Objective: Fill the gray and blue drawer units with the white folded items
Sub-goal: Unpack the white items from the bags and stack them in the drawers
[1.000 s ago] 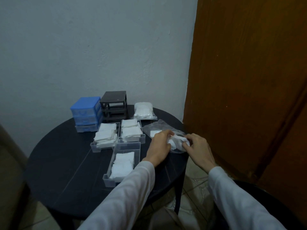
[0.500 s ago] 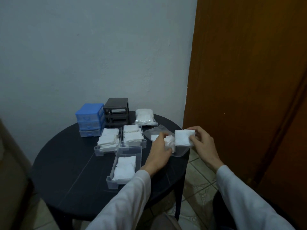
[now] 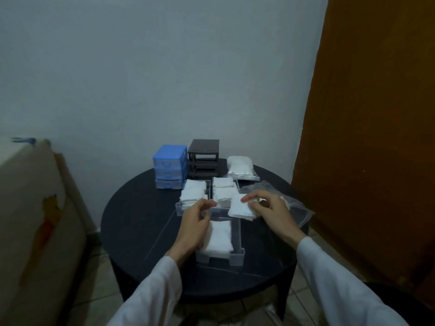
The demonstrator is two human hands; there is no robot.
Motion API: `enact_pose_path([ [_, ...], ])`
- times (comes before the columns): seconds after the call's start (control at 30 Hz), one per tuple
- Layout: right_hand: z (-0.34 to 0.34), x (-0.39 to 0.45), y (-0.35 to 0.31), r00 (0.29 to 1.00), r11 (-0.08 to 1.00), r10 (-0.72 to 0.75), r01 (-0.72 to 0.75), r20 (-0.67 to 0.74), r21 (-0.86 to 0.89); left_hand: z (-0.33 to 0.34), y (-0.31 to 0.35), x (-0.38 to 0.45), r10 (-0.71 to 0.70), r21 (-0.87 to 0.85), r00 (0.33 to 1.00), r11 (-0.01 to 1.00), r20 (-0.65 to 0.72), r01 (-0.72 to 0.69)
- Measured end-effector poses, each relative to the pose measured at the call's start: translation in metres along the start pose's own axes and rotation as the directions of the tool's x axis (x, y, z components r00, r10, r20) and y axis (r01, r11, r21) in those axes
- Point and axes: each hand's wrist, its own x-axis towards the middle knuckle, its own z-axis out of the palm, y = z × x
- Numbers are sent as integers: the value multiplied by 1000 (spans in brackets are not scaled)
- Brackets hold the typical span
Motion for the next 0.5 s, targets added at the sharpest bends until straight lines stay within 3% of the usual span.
enact_pose_path([
  [0.33,41,20,-4,992,994,10,4,122,-112,-6,-24,-12,-53,-230,998,971,31,59],
  [0.5,47,26,0,987,981,20,12,161,-194,-5,-28,-12,-77,-220,996,972,33,82],
])
